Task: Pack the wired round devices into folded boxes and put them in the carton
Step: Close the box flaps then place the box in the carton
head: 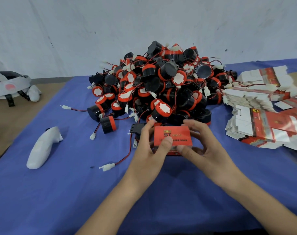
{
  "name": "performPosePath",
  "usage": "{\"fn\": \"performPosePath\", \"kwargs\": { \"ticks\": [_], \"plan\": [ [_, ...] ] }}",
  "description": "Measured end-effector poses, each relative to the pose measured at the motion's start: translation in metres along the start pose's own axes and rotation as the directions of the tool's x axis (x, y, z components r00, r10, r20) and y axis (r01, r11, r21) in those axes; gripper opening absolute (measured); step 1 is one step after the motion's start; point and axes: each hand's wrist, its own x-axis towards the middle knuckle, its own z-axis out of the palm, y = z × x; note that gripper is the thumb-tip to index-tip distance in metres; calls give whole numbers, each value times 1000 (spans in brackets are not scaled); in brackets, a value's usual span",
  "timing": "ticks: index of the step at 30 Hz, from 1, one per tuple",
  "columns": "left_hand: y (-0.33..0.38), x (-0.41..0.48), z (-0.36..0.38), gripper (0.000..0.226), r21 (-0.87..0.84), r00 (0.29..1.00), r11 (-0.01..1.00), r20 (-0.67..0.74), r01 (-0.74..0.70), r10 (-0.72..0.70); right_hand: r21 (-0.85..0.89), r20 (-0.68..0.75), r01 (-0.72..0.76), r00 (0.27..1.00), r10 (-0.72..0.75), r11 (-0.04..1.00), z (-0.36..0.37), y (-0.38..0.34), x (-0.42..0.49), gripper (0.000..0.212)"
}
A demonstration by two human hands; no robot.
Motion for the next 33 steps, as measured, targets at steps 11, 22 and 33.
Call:
{"fn": "performPosePath", "kwargs": {
  "ticks": [11,22,33],
  "plan": [
    [9,-1,15,31,-171,1000,985,-8,8,-9,251,-165,-56,981,100,966,36,-2,3,20],
    [-1,-5,18,19,-143,999,990,-46,15,-22,239,-168,-100,975,143,966,39,2,-1,12],
    [2,2,20,17,-318,981,933,-38,167,-189,331,-174,-172,955,239,928,35,3,5,23]
  ]
}}
